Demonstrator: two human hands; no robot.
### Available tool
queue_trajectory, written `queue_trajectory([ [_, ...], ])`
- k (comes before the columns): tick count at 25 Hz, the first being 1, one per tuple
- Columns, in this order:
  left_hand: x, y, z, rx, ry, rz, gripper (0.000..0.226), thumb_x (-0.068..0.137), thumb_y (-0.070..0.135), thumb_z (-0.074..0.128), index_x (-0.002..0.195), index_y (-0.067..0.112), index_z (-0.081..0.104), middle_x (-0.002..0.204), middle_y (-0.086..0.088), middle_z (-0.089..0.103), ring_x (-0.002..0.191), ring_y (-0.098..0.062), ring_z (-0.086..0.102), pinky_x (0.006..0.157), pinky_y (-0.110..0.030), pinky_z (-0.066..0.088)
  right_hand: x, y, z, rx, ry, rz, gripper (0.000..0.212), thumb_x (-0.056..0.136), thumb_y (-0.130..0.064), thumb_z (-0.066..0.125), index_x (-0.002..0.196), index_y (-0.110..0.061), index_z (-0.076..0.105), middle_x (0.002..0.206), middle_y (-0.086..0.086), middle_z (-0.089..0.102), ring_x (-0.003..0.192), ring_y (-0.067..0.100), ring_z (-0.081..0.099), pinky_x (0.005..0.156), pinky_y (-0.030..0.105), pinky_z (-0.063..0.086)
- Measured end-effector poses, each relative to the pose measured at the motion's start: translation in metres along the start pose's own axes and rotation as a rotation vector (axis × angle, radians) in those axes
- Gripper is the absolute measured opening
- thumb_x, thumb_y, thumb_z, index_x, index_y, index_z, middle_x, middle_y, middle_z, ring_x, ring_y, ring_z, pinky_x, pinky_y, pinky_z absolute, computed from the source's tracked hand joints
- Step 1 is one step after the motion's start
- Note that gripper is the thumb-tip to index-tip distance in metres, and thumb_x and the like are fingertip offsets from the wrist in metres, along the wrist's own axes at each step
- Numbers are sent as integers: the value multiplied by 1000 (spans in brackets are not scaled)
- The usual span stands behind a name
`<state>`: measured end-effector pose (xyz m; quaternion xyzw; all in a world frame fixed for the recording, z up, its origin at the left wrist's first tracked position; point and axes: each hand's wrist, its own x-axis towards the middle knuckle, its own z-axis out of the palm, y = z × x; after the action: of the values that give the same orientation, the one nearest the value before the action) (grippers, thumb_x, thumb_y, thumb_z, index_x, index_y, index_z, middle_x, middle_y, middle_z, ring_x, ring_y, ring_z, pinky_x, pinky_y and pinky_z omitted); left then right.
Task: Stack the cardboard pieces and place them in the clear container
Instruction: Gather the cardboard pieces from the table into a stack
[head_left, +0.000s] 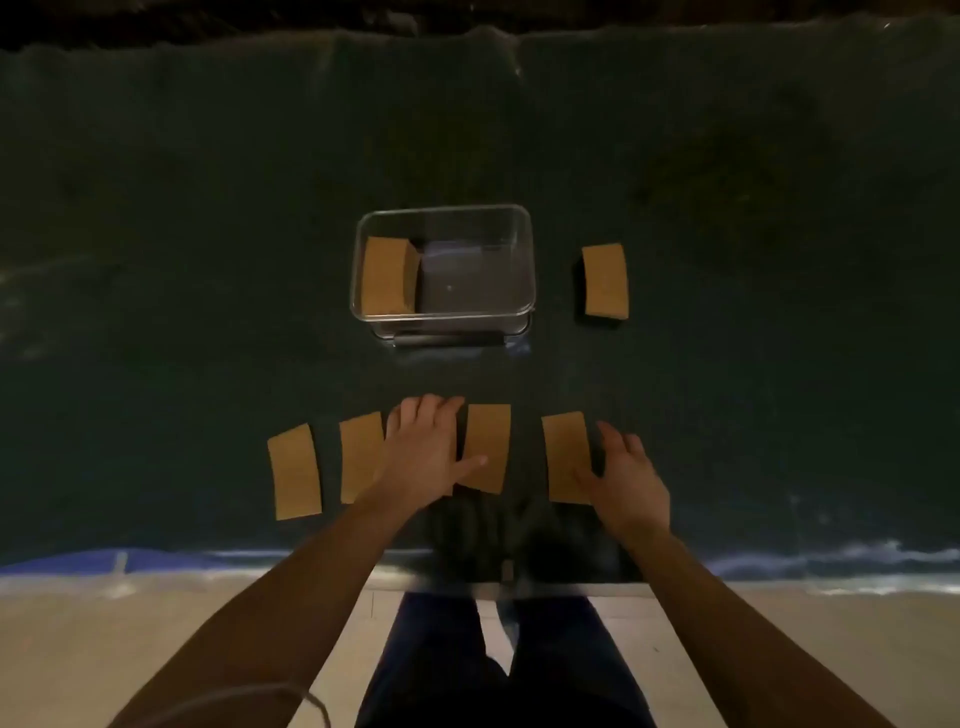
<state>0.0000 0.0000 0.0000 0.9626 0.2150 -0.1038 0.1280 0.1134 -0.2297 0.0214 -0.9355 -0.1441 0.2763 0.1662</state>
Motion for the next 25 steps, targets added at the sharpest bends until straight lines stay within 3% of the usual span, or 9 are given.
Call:
queue_trajectory([
  [4,14,-4,12,26,-72,40,95,73,77,53,148,22,33,138,-8,44,127,-31,35,111,-53,29,15,-9,13,-42,-63,121,76,93,-43,56,155,-20,18,147,12,34,131,36,40,98,54,46],
  [6,19,-2,19,37,-99,66,99,73,75,58,151,22,29,141,-9,39,130,-33,32,115,-55,23,21,-16,23,-84,-52,151,76,92,-36,57,155,-20,17,147,13,33,132,38,37,101,56,42],
  [12,28,-2,30,8,-127,87,100,71,72,65,150,21,32,139,-8,35,131,-31,28,117,-56,18,31,-21,37,28,16,190,66,88,-31,66,144,-22,34,139,13,40,124,37,43,97,56,46],
  [16,33,2,21,-57,-106,62,83,72,61,73,139,23,44,137,-6,35,128,-29,28,114,-52,24,35,-19,34,116,35,237,56,86,-21,67,136,-15,45,133,14,46,121,38,47,92,50,47],
  [19,36,4,12,-220,-41,53,35,86,39,68,117,28,55,117,5,52,117,-21,45,98,-37,37,39,-22,26,407,34,225,22,88,-12,61,111,-11,62,102,9,63,103,37,61,76,34,44],
  [21,38,4,-1,-518,-132,-37,9,93,27,63,99,32,58,97,14,59,104,-14,59,87,-30,44,42,-24,20,732,-26,287,9,93,-10,56,99,-10,62,88,8,66,99,41,65,74,36,48],
  [23,42,1,-11,-800,-239,-113,14,94,20,65,89,32,61,92,13,66,98,-12,64,86,-30,50,44,-28,17,1141,-129,383,22,96,-6,46,113,-2,60,87,13,72,91,40,68,79,44,54],
  [25,41,-1,-22,-992,-293,-155,14,91,18,69,86,31,65,91,10,72,93,-10,67,82,-27,51,41,-38,15,1369,-232,437,32,97,-7,42,124,1,55,87,16,76,82,33,72,72,44,59],
])
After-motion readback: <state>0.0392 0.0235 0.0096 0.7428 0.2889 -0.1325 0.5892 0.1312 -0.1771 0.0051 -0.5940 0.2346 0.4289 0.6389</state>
